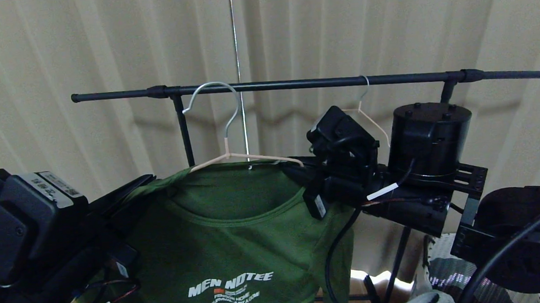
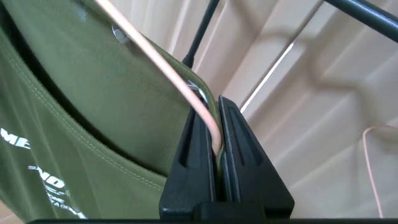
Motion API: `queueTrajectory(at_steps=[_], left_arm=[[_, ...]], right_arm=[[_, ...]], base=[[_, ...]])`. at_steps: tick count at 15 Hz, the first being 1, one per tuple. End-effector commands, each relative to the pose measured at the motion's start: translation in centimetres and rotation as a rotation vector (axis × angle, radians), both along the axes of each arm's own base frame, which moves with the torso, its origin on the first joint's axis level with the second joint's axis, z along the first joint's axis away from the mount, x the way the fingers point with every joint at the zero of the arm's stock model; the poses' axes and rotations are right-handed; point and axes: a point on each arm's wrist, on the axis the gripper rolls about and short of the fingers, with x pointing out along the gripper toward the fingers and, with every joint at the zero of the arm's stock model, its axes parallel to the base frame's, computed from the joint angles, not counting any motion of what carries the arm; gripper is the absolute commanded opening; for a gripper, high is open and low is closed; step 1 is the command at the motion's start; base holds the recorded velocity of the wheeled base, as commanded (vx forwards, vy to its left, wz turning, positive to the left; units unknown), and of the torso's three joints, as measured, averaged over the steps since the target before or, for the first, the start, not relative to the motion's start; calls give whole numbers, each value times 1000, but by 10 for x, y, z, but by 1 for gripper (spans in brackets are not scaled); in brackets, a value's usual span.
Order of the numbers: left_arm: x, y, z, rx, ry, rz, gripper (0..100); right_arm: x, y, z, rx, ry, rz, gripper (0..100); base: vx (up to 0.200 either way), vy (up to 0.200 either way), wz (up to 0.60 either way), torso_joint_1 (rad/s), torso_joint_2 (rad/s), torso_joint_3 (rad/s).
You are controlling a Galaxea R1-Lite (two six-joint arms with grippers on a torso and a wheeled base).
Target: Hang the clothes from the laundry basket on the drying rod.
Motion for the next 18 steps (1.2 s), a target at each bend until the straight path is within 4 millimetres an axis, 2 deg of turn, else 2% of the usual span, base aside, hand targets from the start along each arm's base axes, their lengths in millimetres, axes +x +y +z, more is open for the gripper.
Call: queueTrajectory(at_steps=[1, 2, 18], left_arm=[[1, 0, 0, 1, 2, -2, 0], [1, -1, 0, 0, 1, -2, 0], [4, -2, 5, -60, 10, 6, 0]], right_arm=[[-1, -1, 1, -3, -6, 5, 0], [-1, -1, 1, -3, -6, 5, 100], [-1, -2, -3, 27, -32, 1, 100]], base=[[0, 0, 0, 0, 0, 0], [0, 0, 0, 0, 0, 0], [0, 0, 0, 0, 0, 0]])
